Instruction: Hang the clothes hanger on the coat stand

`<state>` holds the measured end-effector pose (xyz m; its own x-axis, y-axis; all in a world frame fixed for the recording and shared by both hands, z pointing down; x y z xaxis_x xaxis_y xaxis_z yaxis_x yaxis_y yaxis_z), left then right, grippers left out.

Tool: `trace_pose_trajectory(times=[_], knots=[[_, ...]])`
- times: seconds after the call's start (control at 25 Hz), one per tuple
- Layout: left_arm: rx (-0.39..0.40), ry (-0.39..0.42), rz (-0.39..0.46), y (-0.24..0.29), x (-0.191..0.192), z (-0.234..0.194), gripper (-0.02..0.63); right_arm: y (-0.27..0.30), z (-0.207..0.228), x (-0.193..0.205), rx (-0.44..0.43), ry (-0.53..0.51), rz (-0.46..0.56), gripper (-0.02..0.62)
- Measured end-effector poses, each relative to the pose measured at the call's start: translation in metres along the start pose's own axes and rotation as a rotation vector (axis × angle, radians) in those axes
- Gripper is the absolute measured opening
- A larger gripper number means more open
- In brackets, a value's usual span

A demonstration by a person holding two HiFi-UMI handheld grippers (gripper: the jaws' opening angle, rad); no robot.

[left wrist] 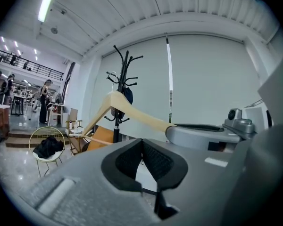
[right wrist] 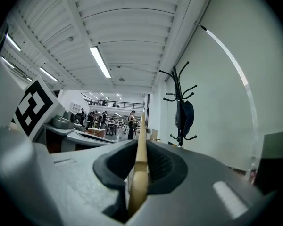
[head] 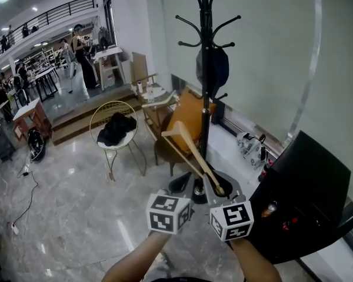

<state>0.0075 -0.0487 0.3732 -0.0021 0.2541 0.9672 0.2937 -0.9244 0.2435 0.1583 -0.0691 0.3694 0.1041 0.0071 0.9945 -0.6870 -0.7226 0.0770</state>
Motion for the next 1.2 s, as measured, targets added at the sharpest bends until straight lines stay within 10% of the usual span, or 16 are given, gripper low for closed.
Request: trace_pose_trajectory(times=[1.2], knots=[[0.201,0.040,-0.001,0.098,-0.055,-0.195,0.005,0.199,-0.017,-0.036,0.203,0.007,0.002,0.058]])
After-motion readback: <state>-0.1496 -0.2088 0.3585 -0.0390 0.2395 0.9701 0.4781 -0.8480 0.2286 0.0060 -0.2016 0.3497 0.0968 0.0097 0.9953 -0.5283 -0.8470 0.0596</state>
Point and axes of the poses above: the fingertips, and each gripper's own axes: y forward along the fingers, z to its right, x out of its underside, the point moved 10 cm from there along -y, backward along the fingers, and after that the axes turned 6 degrees about -z, right-handed, at the moved point
